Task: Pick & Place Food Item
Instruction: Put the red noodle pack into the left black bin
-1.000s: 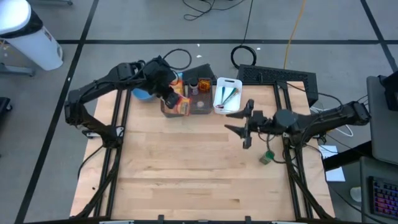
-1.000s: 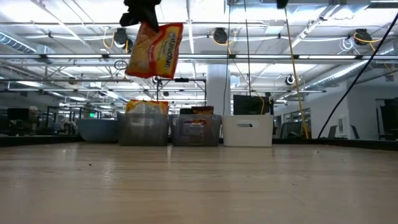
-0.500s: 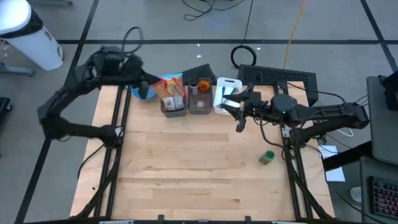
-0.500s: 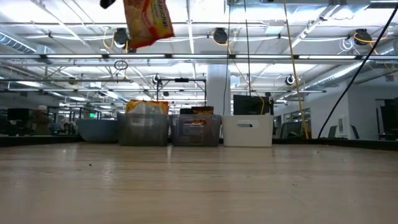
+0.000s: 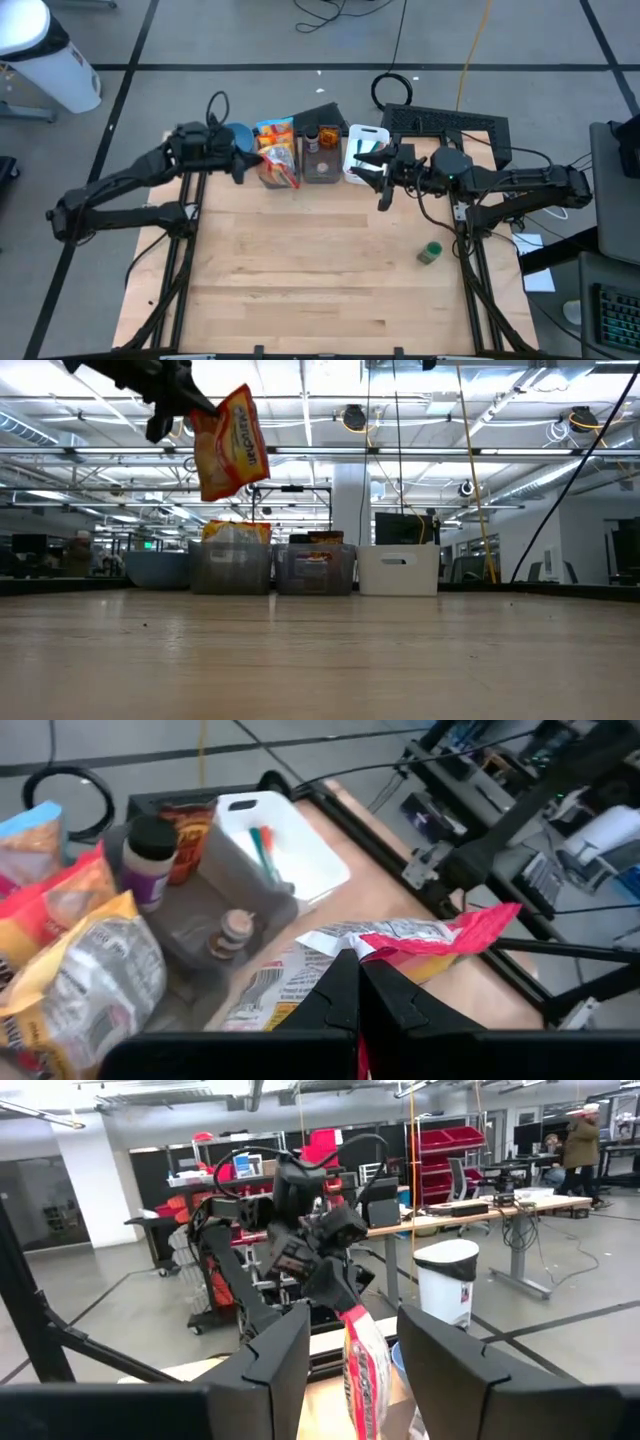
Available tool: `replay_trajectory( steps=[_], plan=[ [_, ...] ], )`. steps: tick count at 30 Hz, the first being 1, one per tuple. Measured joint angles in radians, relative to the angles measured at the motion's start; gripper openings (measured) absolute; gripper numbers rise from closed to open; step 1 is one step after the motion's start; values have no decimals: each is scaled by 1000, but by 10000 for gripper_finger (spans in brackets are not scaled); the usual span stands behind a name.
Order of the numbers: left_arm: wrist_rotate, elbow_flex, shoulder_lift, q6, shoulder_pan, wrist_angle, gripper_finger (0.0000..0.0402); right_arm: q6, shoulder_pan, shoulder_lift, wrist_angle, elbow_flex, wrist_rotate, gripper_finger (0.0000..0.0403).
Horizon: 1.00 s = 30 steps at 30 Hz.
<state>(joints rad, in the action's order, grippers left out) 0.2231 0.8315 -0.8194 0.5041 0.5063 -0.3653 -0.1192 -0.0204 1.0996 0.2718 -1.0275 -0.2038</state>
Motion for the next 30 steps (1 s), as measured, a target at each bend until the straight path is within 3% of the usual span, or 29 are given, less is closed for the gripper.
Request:
replay_trajectory(
  steps=[30],
  plan=[
    [-193, -20, -225, 86, 23, -3, 0, -26, 0, 13, 0, 1, 1, 139]
  ],
)
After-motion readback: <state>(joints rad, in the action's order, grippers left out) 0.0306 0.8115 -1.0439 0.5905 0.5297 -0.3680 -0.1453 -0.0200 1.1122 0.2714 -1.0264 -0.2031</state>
